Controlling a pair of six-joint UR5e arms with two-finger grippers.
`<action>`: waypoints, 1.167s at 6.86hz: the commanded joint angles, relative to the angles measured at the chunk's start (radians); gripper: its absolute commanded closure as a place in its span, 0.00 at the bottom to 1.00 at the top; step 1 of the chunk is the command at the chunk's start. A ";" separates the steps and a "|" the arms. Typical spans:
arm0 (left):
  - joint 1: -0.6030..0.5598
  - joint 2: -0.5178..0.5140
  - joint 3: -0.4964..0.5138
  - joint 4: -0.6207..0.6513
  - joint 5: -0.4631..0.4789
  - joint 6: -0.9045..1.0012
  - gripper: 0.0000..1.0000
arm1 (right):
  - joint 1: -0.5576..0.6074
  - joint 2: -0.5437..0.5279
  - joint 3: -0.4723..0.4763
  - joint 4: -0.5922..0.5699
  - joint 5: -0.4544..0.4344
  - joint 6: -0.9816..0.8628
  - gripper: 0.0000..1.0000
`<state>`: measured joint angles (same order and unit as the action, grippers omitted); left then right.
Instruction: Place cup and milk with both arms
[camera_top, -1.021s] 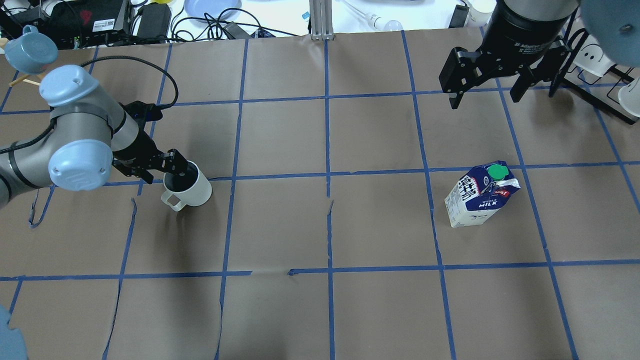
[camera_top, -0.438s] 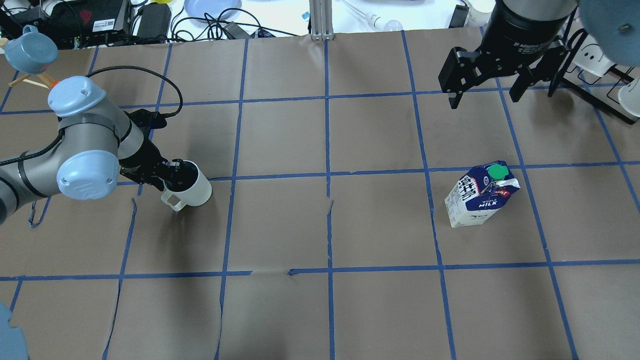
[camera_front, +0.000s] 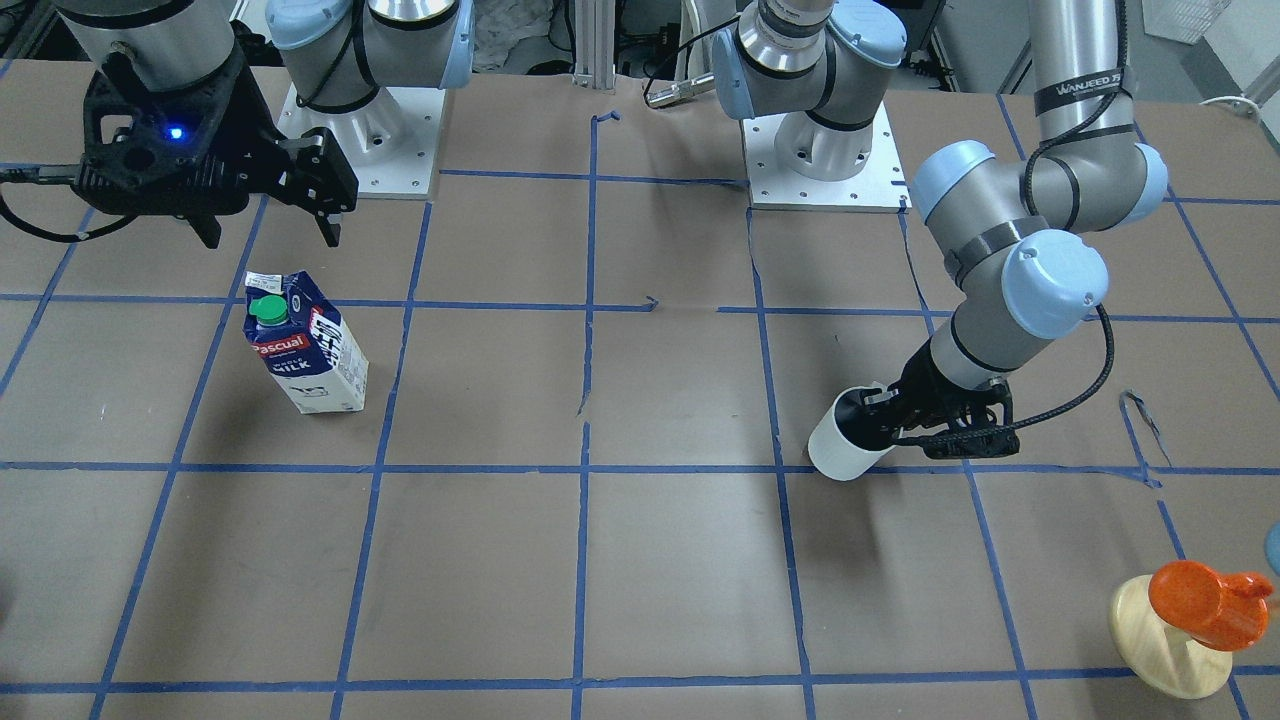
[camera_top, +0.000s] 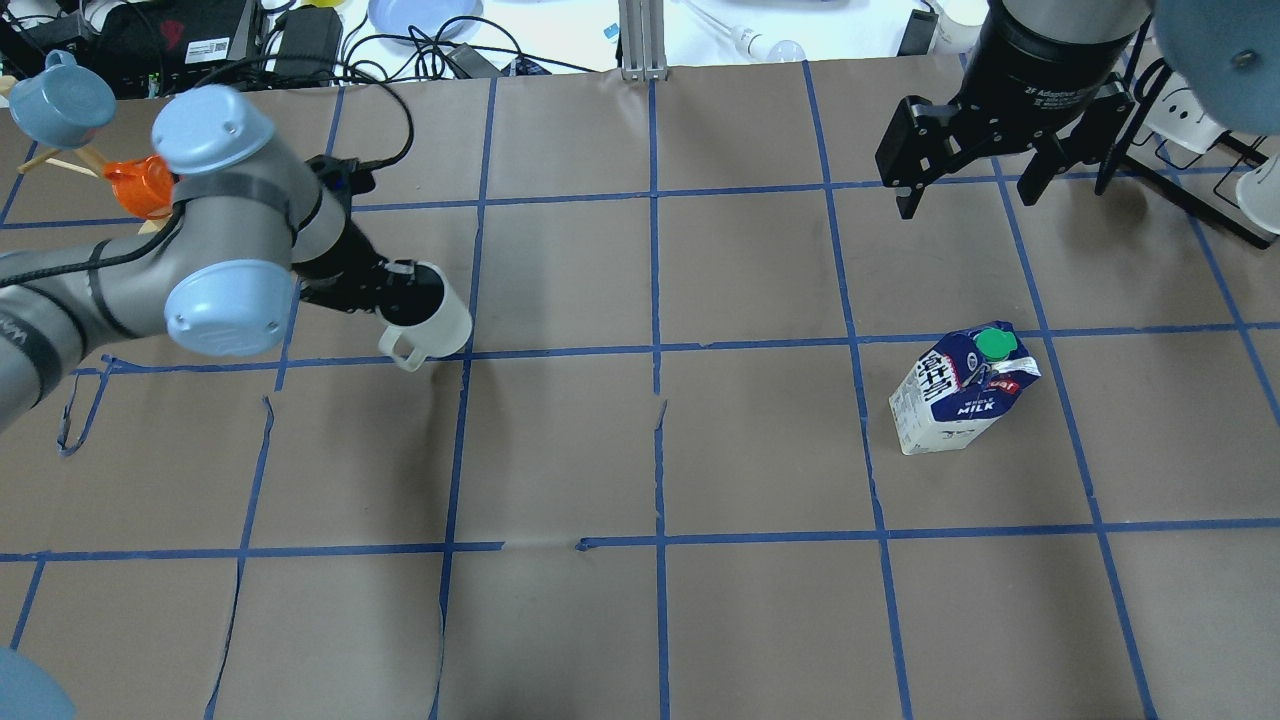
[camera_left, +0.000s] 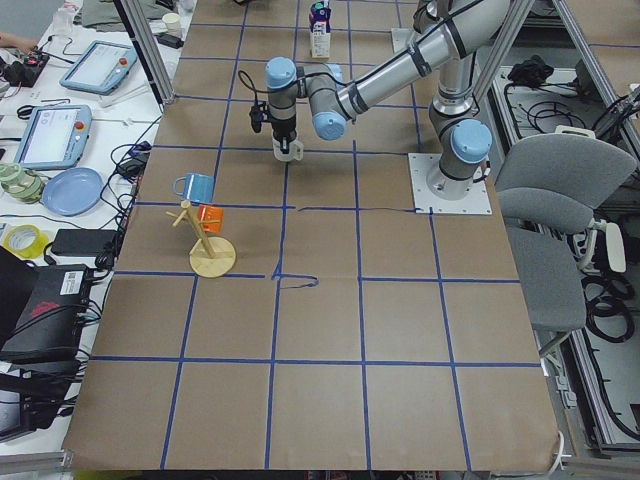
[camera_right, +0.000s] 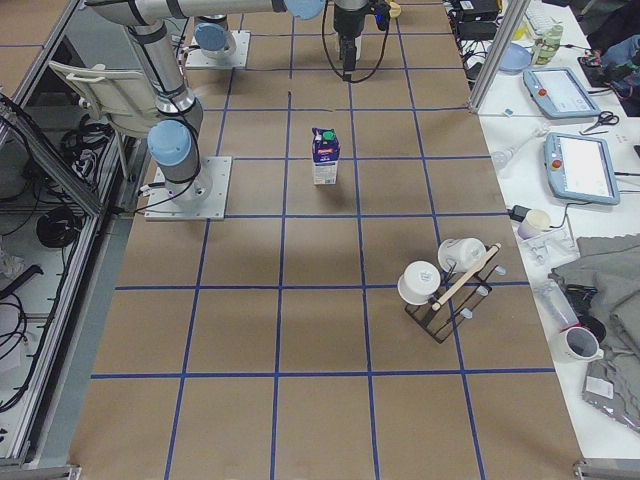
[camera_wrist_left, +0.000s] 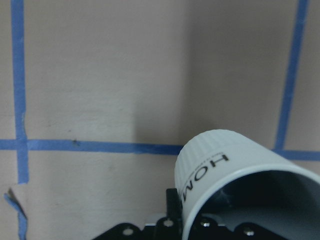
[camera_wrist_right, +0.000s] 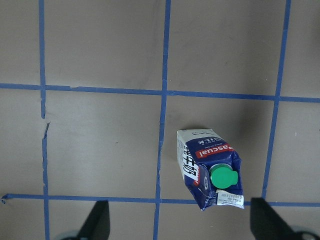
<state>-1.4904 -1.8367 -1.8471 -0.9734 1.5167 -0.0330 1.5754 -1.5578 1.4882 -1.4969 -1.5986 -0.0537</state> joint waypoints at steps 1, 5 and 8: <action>-0.182 -0.044 0.124 -0.030 -0.001 -0.266 1.00 | 0.000 -0.001 0.000 0.001 -0.001 0.000 0.00; -0.399 -0.108 0.111 -0.021 0.008 -0.543 1.00 | 0.000 -0.002 -0.005 0.001 -0.007 0.002 0.00; -0.409 -0.072 -0.016 0.005 0.002 -0.550 1.00 | -0.002 -0.002 -0.009 0.001 -0.003 -0.001 0.00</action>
<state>-1.8946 -1.9139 -1.8205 -0.9863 1.5201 -0.5789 1.5745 -1.5600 1.4797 -1.4950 -1.6033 -0.0531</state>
